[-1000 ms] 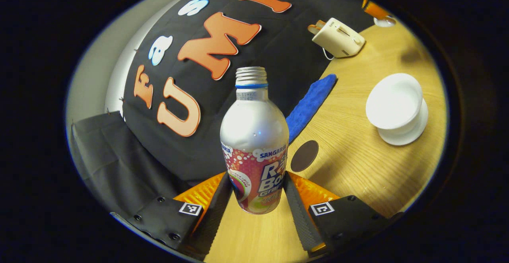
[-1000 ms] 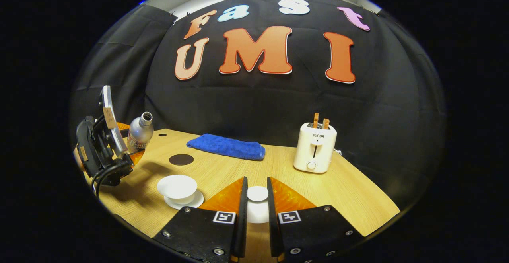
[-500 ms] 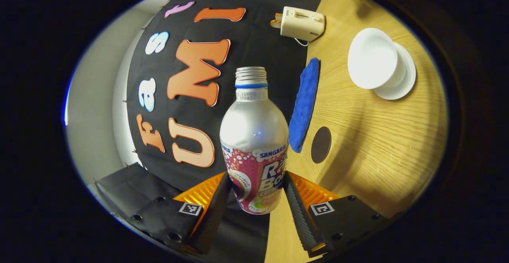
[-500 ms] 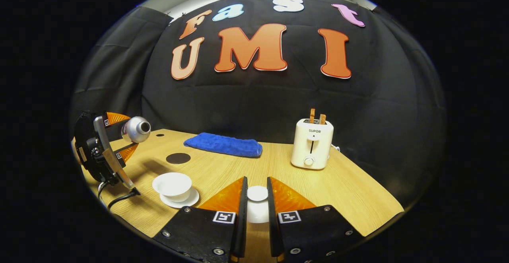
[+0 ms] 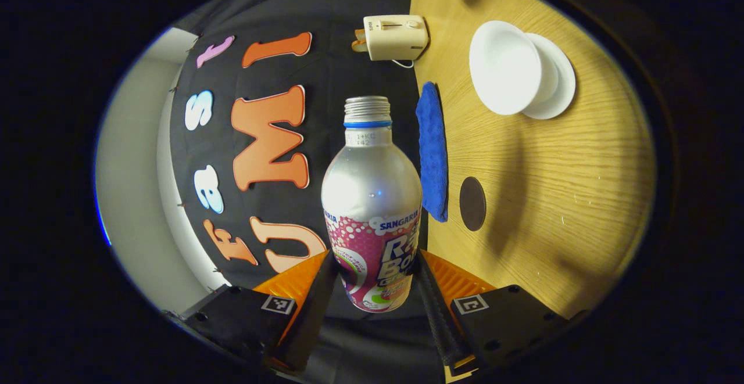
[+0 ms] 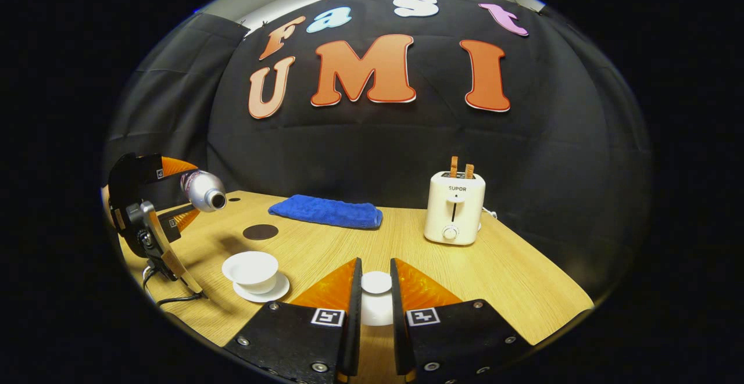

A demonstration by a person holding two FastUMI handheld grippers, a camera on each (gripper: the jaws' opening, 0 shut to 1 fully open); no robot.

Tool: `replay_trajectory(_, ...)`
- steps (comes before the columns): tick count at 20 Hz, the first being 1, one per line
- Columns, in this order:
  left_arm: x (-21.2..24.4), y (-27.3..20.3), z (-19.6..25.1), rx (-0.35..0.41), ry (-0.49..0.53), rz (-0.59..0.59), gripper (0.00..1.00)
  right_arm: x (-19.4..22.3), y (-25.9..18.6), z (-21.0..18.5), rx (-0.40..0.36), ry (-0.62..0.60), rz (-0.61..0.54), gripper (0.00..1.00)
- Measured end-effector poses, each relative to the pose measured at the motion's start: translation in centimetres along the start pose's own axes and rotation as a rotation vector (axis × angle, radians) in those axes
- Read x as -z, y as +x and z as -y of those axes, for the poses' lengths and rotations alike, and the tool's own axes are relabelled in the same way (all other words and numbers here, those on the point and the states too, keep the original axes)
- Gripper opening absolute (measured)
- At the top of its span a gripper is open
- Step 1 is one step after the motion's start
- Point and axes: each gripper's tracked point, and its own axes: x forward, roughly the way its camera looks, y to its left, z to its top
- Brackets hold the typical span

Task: Open the teacup lid with one hand, grasp the water bottle and pour water into the teacup with the other hand; after pouring, place the water bottle on the coaster and then close the teacup lid.

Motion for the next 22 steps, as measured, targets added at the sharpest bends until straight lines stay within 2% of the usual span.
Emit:
replay_trajectory(2,0.0,0.0,-0.6,-0.013,0.047,0.014,0.83,-0.1,-0.1,0.1,-0.003,0.007,0.009,0.24)
replay_trajectory(4,0.1,0.2,-1.1,-0.022,0.075,0.02,0.8,-0.4,0.0,0.3,-0.002,0.017,0.021,0.24)
replay_trajectory(5,0.1,0.2,-1.4,-0.027,0.09,0.025,0.83,-0.4,-0.1,0.2,-0.003,0.023,0.026,0.24)
replay_trajectory(6,0.1,0.1,-1.5,-0.033,0.107,0.027,0.8,-0.4,-0.1,0.4,-0.002,0.029,0.026,0.24)
replay_trajectory(7,0.1,0.1,-1.9,-0.037,0.122,0.028,0.83,-0.3,0.0,0.3,-0.003,0.031,0.026,0.25)
replay_trajectory(11,0.1,0.3,-2.8,-0.055,0.195,0.029,0.83,-0.4,-0.2,0.8,-0.001,0.018,0.03,0.24)
replay_trajectory(13,0.1,0.4,-3.1,-0.065,0.221,0.031,0.81,-0.3,-0.2,0.7,-0.001,0.011,0.029,0.25)
replay_trajectory(22,-0.3,0.4,-5.0,-0.142,0.333,0.037,0.83,-0.3,-0.4,0.5,-0.011,0.001,0.033,0.24)
